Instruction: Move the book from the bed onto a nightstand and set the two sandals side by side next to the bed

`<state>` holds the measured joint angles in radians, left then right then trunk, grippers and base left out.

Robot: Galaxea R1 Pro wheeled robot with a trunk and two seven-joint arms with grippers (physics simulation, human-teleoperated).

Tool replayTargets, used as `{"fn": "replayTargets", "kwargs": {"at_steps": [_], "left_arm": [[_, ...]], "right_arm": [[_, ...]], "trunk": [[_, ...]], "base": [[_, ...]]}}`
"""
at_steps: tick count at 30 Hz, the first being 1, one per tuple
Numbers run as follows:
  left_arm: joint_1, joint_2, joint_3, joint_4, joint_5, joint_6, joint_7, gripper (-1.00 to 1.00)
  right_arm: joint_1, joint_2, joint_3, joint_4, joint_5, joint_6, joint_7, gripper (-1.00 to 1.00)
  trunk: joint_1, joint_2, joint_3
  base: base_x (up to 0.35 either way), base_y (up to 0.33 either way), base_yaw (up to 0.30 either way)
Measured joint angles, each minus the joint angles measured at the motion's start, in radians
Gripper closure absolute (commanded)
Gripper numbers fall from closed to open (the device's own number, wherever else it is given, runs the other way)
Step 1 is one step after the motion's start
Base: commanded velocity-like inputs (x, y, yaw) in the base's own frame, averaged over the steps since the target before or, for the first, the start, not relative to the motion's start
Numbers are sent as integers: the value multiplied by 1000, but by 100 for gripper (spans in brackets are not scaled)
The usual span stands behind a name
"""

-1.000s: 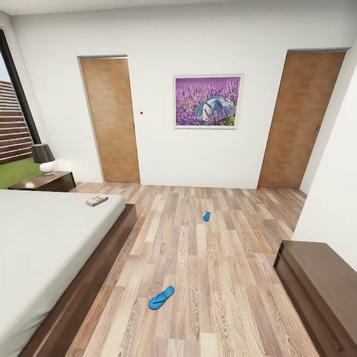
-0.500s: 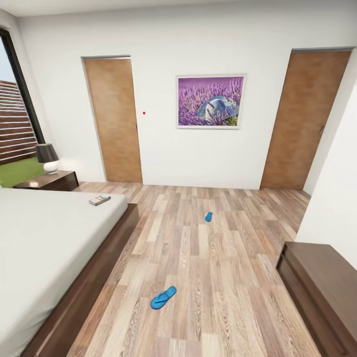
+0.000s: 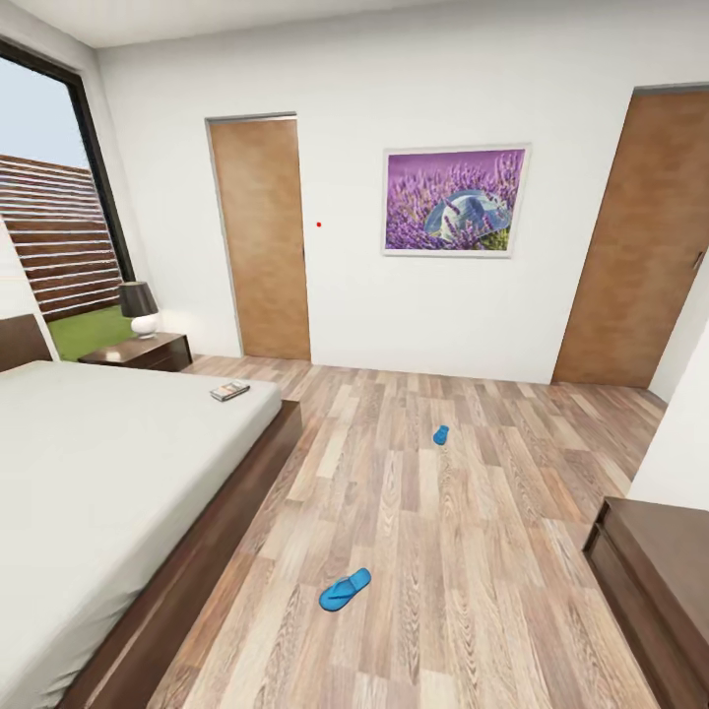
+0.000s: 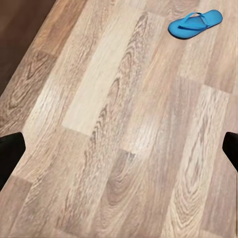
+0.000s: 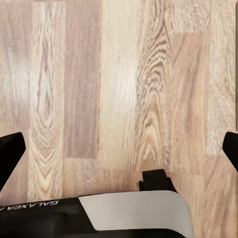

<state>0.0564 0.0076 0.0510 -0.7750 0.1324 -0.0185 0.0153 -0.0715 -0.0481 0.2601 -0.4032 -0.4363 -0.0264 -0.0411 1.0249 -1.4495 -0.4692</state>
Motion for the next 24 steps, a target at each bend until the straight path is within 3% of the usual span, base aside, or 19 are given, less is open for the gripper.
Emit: {"fn": "replayTargets", "kwargs": {"at_steps": [6,17,24], "left_arm": [[0,0,-1,0,0,0,0,-100],[0,0,-1,1,0,0,0,-100],[0,0,-1,2,0,0,0,-100]], "right_arm": [[0,0,1,0,0,0,-1,-100],[0,0,0,0,0,0,-1,-100],[-1,0,0,0,0,0,-1,-100]], "trunk": [[0,0,0],[0,0,0],[0,0,0]], "base": [[98,-230,5],[4,-17,0],[0,-231,2]]}}
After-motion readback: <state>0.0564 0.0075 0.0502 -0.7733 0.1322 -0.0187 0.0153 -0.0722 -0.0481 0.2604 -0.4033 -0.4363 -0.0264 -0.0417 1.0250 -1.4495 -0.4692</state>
